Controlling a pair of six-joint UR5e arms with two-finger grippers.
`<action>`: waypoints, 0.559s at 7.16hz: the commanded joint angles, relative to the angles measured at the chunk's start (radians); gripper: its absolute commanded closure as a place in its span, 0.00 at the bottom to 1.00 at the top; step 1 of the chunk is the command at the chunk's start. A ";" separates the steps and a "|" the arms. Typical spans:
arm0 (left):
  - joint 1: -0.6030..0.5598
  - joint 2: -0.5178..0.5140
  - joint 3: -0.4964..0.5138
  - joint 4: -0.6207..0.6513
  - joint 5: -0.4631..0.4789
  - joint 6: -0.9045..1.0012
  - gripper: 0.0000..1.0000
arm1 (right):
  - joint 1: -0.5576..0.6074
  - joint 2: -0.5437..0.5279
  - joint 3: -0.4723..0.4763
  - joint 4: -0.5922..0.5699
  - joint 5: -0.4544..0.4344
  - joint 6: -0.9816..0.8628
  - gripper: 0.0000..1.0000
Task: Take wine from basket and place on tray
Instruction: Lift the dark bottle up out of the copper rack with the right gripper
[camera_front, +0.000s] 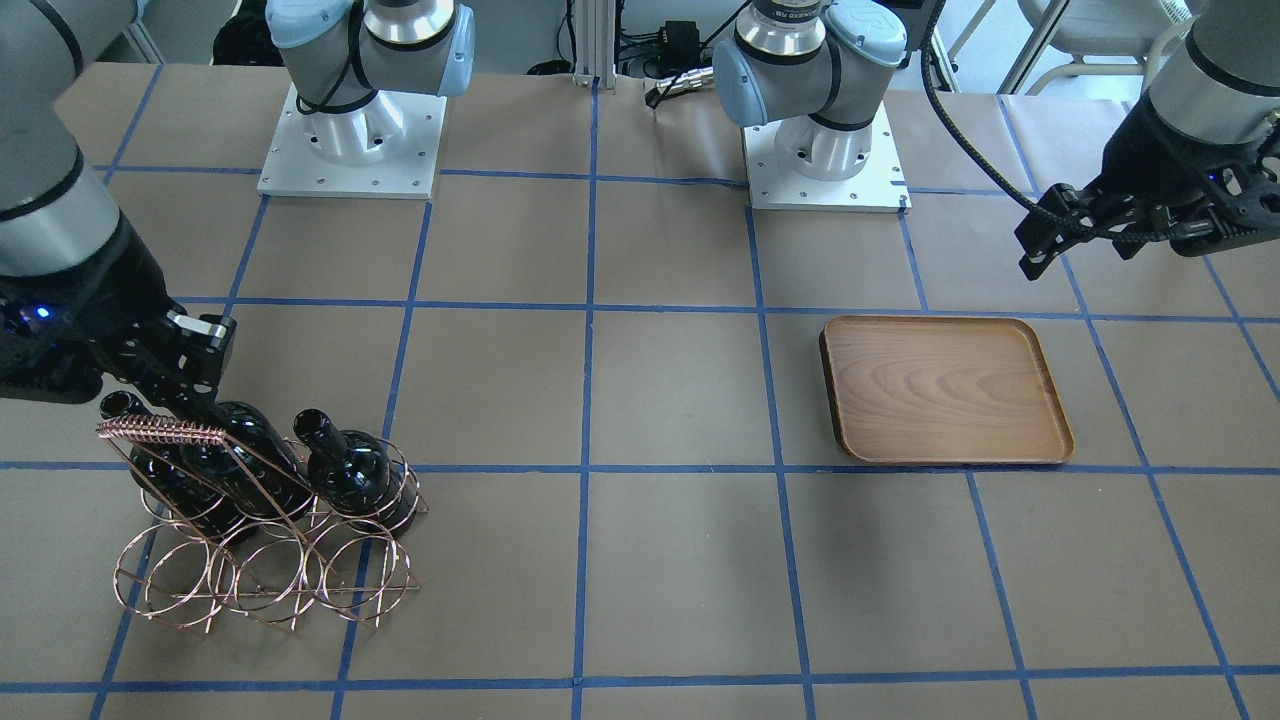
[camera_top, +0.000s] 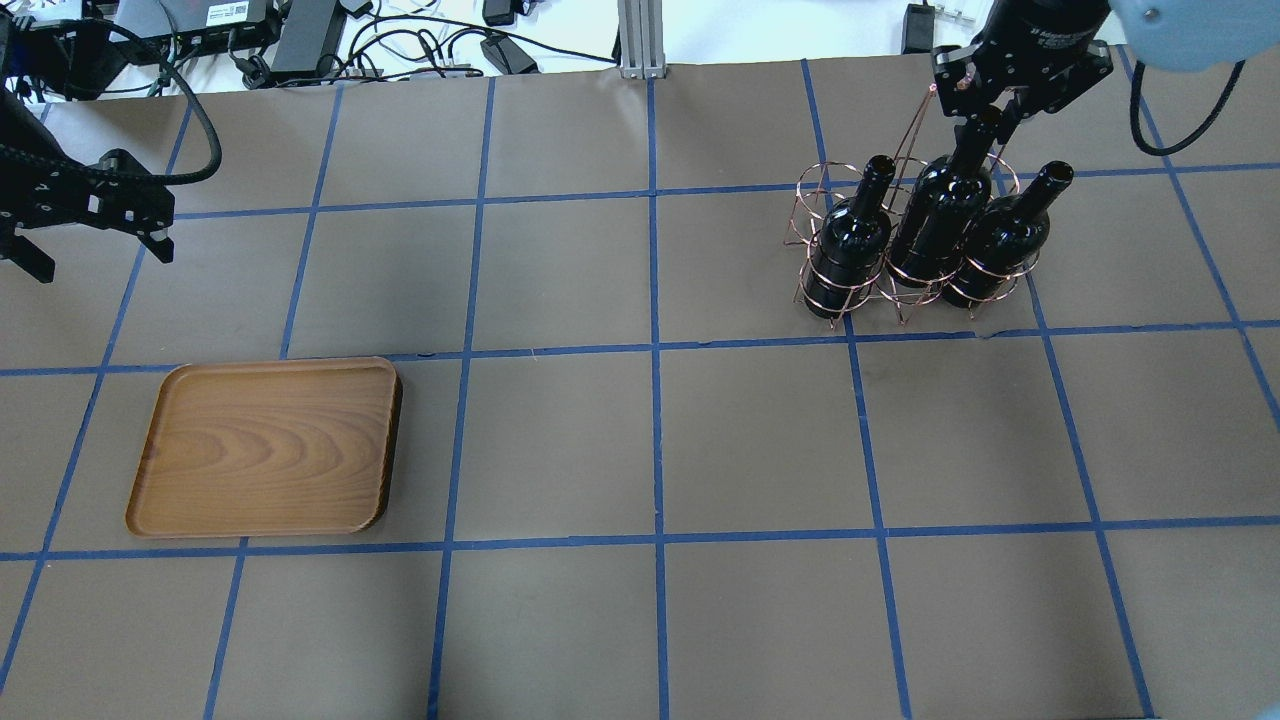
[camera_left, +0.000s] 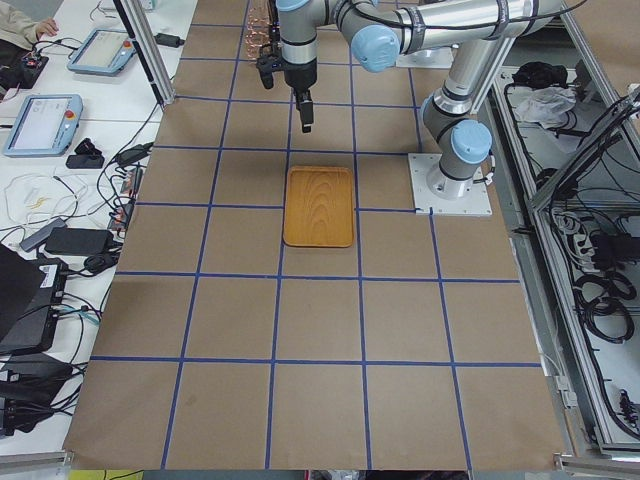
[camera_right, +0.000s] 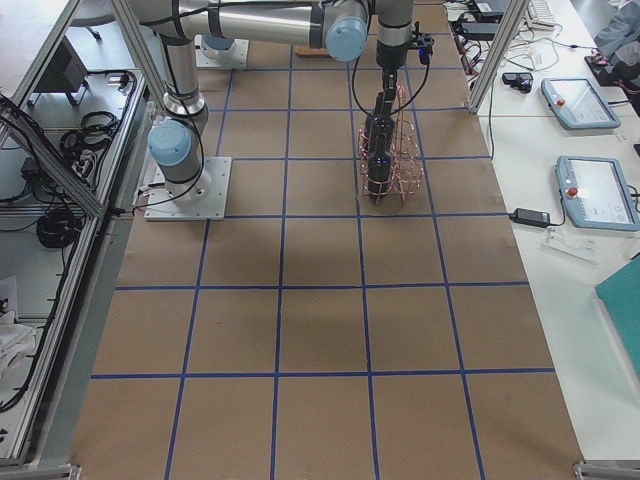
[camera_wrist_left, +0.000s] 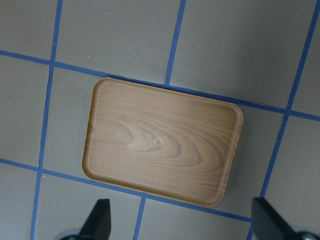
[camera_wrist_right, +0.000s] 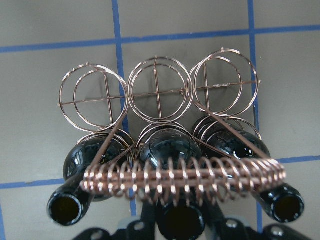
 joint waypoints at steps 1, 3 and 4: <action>-0.003 0.005 -0.010 0.001 -0.008 0.000 0.00 | 0.001 -0.065 -0.092 0.151 0.001 -0.001 0.79; 0.007 0.011 -0.013 0.001 0.002 0.002 0.00 | 0.011 -0.091 -0.068 0.257 -0.002 0.004 0.83; 0.008 0.011 -0.013 0.001 0.003 0.002 0.00 | 0.017 -0.111 -0.023 0.295 0.014 0.043 0.86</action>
